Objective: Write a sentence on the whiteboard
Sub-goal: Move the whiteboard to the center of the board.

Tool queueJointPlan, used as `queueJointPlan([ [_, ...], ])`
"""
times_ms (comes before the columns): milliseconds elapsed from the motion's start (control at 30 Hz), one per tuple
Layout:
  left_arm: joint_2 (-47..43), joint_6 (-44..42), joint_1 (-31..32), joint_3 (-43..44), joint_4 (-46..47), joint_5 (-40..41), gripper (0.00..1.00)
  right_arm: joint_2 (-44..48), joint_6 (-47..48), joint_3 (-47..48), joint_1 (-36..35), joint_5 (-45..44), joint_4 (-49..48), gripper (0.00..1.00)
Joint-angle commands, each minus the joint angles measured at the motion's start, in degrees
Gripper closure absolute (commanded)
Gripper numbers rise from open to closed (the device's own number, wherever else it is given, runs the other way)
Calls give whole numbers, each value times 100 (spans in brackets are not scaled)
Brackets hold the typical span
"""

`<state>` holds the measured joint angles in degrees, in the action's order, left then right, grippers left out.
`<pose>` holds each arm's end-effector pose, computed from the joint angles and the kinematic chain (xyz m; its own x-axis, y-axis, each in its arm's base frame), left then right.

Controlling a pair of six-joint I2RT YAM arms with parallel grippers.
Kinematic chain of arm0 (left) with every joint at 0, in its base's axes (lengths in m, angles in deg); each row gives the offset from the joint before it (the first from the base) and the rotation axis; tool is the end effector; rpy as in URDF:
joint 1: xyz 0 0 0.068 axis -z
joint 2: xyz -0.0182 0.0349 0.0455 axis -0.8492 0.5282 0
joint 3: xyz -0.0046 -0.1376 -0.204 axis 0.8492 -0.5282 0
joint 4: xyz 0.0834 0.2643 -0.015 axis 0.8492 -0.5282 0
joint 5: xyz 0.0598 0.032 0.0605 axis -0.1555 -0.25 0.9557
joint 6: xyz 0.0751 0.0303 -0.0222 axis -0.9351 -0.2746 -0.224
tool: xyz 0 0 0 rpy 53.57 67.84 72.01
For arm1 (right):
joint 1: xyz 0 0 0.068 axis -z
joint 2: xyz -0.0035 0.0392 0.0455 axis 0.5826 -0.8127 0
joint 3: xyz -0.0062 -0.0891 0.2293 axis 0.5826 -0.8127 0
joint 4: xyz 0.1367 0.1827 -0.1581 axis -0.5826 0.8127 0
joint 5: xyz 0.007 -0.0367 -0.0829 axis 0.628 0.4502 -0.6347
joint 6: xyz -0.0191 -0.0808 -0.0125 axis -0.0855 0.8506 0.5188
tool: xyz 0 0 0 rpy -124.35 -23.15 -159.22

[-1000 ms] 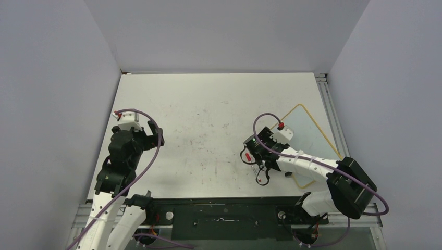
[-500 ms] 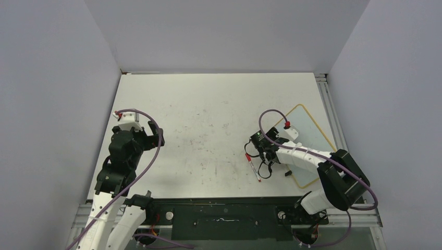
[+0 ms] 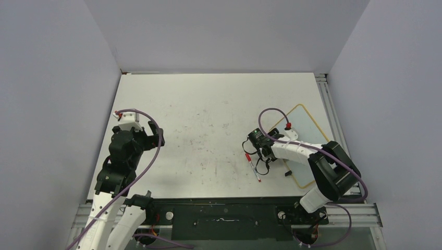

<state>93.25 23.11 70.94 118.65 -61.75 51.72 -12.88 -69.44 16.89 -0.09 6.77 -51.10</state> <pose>0.2080 -0.0326 0.2977 -0.3189 -0.2093 -0.9244 -0.0535 0.9777 -0.2029 0.2545 0.1236 0.0826 -0.2959 0.7160 -0.6323 0.7815 0.5621 0.2708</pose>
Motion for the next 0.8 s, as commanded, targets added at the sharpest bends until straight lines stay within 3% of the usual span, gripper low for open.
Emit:
queueJointPlan([
  [0, -26, -36, 41, 46, 129, -71, 4, -96, -587, 157, 36, -215, 322, 46],
  [500, -35, -41, 72, 46, 129, -52, 4, -317, -853, 119, 124, -311, 288, 54],
  [767, -41, -45, 98, 46, 122, -35, 4, -425, -710, 59, 186, -254, 151, 75],
])
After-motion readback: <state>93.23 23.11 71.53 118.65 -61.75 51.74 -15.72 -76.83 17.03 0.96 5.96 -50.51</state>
